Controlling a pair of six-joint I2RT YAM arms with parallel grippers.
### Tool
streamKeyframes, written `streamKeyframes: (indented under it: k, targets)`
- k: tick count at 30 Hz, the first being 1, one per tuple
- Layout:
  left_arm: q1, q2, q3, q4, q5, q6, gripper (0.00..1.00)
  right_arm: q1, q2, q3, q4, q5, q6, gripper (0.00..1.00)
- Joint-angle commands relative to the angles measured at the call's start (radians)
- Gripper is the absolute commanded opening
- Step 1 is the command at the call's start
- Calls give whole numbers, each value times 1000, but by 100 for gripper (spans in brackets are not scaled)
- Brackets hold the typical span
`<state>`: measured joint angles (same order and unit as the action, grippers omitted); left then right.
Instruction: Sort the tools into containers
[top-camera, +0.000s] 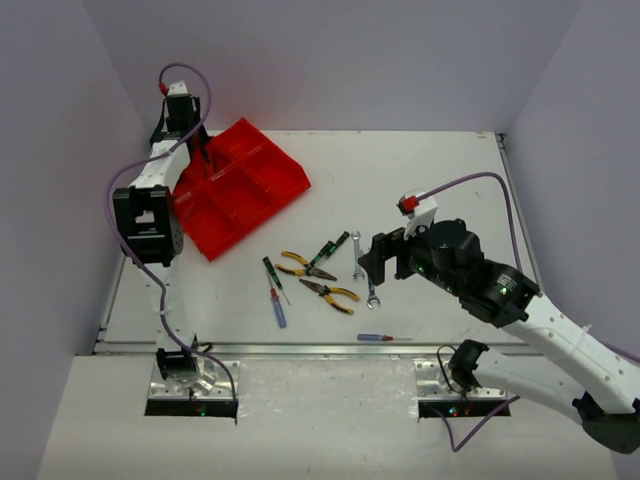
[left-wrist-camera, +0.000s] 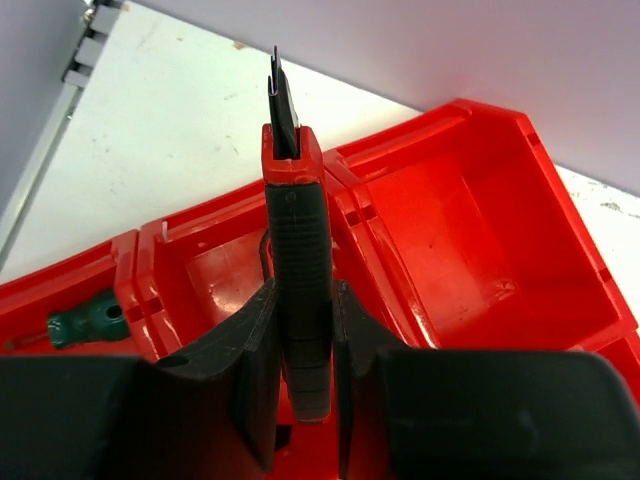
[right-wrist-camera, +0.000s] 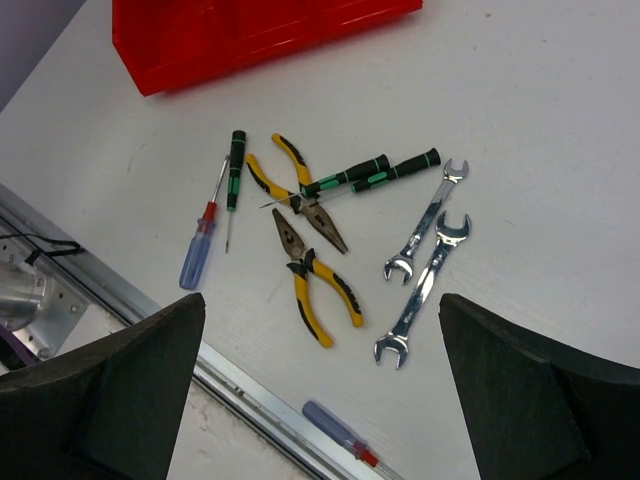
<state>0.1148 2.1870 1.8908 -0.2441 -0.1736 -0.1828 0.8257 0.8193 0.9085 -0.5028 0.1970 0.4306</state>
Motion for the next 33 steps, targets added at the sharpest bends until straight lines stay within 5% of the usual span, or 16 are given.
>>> streamKeyframes:
  k: [1,6,13,19,25,33]
  targets:
    - [-1,19,2,38,30,17,0,-2,-3,-4,30,0,-15,99]
    - [-1,-2,-49,33,3,16,8,-2,-8,-2,28,1,-14,99]
    - [-4,-82,-59,8,35,-12,70,-2,6,0,20,22,-16,99]
    - [-6,-273,-17,-63,58,-103,96,-3,90,26,1,62,-46,99]
    - [-5,-556,-71,-237,109,-280,100,-7,339,64,-89,-39,-166,99]
    - [-7,-1215,-685,-224,262,-299,100,-7,519,76,-43,-48,-122,99]
